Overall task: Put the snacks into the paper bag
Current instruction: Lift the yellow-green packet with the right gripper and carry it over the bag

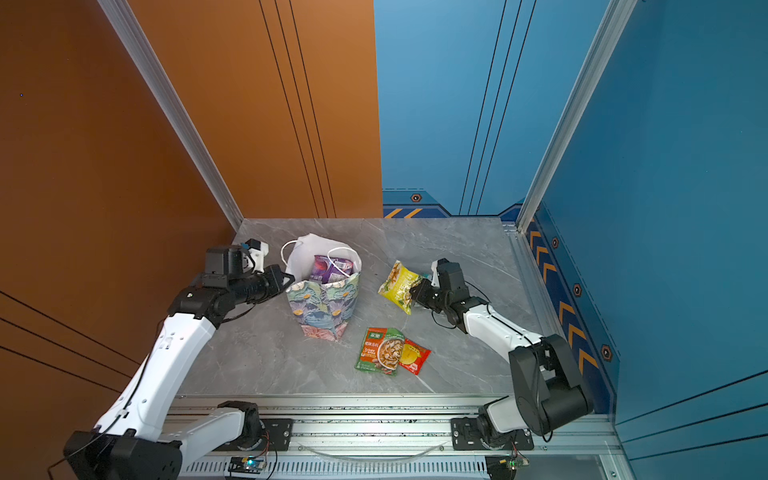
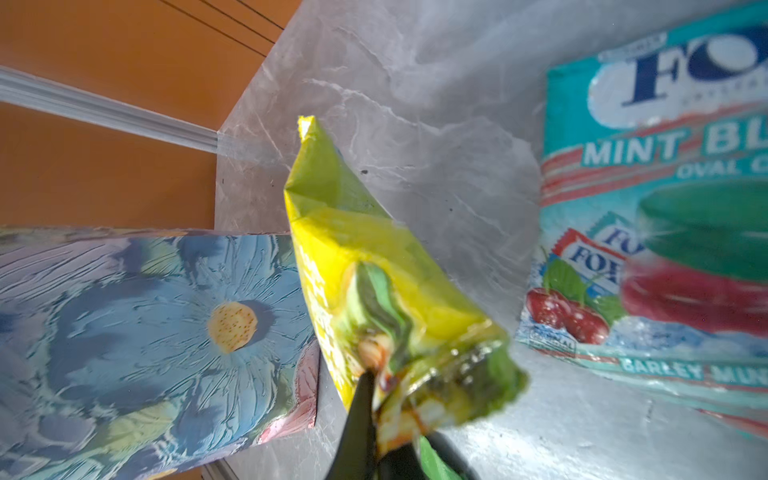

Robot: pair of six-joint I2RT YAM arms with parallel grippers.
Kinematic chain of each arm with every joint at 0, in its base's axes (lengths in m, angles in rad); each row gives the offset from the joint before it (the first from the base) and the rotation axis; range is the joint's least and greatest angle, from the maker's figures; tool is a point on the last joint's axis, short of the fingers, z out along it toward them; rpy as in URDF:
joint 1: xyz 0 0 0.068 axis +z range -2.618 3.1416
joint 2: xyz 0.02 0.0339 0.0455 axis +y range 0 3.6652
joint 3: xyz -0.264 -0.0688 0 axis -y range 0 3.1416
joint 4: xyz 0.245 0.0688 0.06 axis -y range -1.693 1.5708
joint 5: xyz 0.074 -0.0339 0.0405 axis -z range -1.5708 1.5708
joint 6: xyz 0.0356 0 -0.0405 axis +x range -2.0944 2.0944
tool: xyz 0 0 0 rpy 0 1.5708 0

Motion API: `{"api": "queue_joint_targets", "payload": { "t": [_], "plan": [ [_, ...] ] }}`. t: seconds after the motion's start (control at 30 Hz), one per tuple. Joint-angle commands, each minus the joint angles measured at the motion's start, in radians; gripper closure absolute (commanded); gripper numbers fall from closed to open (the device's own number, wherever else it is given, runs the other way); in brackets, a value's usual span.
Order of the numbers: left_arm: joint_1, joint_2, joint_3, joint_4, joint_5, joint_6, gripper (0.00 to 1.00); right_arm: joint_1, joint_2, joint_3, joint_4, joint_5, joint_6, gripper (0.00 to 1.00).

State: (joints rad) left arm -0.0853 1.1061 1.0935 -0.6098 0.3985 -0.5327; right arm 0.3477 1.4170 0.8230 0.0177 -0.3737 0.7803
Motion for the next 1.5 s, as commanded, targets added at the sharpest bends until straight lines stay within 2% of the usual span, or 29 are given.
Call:
{"api": "queue_joint_targets", "payload": {
  "t": [0.0,0.23,0.37,0.93,1.13,1.27,1.47],
  "plan": [
    [0.005,-0.014,0.018,0.015,0.038,0.003,1.00,0.009,-0.043,0.113,-0.249,0.078,-0.156,1.00],
    [0.005,-0.014,0.018,0.015,0.041,0.000,1.00,0.083,-0.017,0.462,-0.573,0.212,-0.395,1.00],
    [0.004,-0.009,0.020,0.015,0.043,-0.001,1.00,0.117,0.042,0.672,-0.658,0.291,-0.488,1.00],
    [0.001,0.002,0.034,0.012,0.052,-0.003,1.00,0.255,0.420,1.414,-0.842,0.247,-0.744,1.00],
    [0.001,0.000,0.036,0.010,0.053,-0.006,1.00,0.307,0.487,1.531,-0.870,0.196,-0.825,1.00],
    [0.001,-0.005,0.041,0.000,0.049,-0.001,1.00,0.335,0.502,1.546,-0.904,0.160,-0.885,1.00],
    [0.001,-0.005,0.038,-0.001,0.049,-0.003,1.00,0.390,0.508,1.546,-0.961,0.164,-0.954,1.00]
  ]
}}
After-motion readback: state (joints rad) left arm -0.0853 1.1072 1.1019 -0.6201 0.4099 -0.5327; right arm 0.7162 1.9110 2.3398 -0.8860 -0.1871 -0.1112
